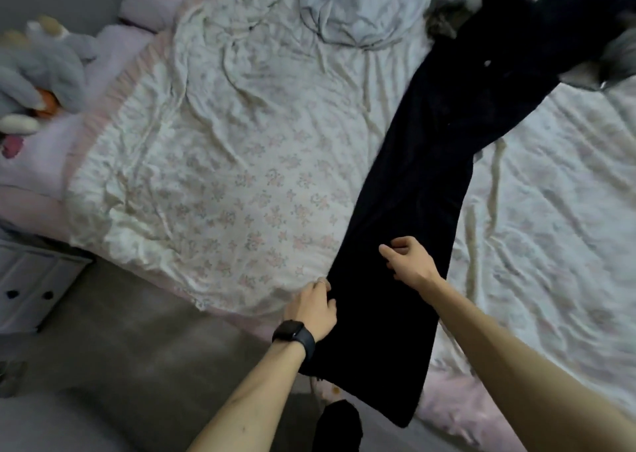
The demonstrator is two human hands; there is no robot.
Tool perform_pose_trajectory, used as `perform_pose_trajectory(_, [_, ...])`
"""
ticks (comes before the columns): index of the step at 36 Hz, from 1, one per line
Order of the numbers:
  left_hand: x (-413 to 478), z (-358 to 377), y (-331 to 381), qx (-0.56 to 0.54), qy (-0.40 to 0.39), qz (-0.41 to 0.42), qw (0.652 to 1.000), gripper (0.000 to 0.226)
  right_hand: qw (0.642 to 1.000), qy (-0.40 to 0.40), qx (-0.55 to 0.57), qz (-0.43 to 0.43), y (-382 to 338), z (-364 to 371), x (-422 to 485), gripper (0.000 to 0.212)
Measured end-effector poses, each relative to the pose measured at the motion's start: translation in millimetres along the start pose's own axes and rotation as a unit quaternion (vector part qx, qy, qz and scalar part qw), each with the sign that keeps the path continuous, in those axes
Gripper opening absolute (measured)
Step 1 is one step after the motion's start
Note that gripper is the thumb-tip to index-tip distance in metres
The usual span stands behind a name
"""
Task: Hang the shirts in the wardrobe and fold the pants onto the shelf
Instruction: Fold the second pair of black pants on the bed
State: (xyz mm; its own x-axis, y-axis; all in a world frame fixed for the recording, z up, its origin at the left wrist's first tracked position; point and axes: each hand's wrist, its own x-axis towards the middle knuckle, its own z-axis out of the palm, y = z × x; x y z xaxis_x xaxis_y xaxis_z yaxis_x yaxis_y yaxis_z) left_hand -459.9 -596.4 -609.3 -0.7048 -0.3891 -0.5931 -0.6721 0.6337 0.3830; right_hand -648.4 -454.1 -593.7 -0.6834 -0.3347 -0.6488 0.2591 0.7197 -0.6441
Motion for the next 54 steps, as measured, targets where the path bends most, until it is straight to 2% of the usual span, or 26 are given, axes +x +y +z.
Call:
perform_pose_trajectory(8, [71,-72,120,0.088,0.074,0.078,0.990,0.043,0.993,0.089,0.073,0.010,-10,-86,33,0.059])
perform_pose_trajectory(14, [168,-80,178,0.163,0.089,0.122,0.975,0.068,0.973,0.154,0.165,0.036,-29,-134,123,0.082])
perform_pose_trajectory(16, [192,-74,182,0.191,0.077,0.131,0.970,0.069,0.967,0.170,0.185,0.043,-40,-141,151,0.075])
perform_pose_trajectory(17, [208,-70,182,0.194,0.072,0.144,0.968,0.062,0.964,0.177,0.191,0.051,-45,-146,168,0.066])
perform_pose_trajectory(20, [239,-67,168,0.126,0.086,0.160,0.975,0.023,0.946,0.229,0.222,0.057,-71,-158,200,0.036])
perform_pose_trajectory(22, [253,-74,152,0.017,0.076,0.107,0.991,0.023,0.928,0.310,0.203,0.025,-92,-159,211,0.025])
perform_pose_trajectory(24, [270,-83,136,-0.089,0.036,0.052,0.994,0.025,0.921,0.363,0.139,-0.038,-113,-150,224,0.030])
perform_pose_trajectory(26, [280,-93,125,-0.128,-0.007,0.040,0.991,0.018,0.931,0.340,0.081,-0.103,-134,-136,236,0.037])
perform_pose_trajectory(27, [285,-95,120,-0.132,-0.026,0.033,0.990,0.014,0.947,0.296,0.056,-0.114,-142,-128,245,0.043])
perform_pose_trajectory(30, [291,-101,120,-0.111,-0.046,0.009,0.993,0.014,0.994,0.074,-0.023,-0.074,-154,-114,264,0.069])
perform_pose_trajectory(32, [292,-111,125,-0.107,-0.042,-0.017,0.993,0.022,0.998,-0.017,-0.057,-0.037,-154,-112,274,0.072])
perform_pose_trajectory(35, [304,-129,136,-0.170,-0.094,-0.036,0.980,0.011,0.997,-0.030,0.069,-0.002,-150,-122,281,0.062])
perform_pose_trajectory(37, [314,-141,151,-0.196,-0.092,-0.033,0.976,0.006,0.996,-0.001,0.094,0.010,-146,-135,284,0.052])
perform_pose_trajectory(40, [329,-151,183,-0.203,-0.033,-0.024,0.978,0.010,0.995,0.042,0.082,0.033,-142,-157,287,0.048])
perform_pose_trajectory(44, [356,-162,221,-0.179,-0.024,0.004,0.983,0.035,0.991,0.100,0.072,0.046,-145,-189,296,0.050])
perform_pose_trajectory(47, [383,-172,239,-0.167,-0.030,0.011,0.985,0.042,0.989,0.146,0.032,0.016,-155,-208,306,0.047])
perform_pose_trajectory(51, [421,-183,262,-0.174,0.008,0.006,0.985,0.041,0.963,0.269,0.003,-0.031,-163,-230,328,0.044])
perform_pose_trajectory(54, [445,-188,278,-0.198,0.025,0.010,0.980,0.051,0.948,0.319,-0.006,-0.023,-157,-244,346,0.050])
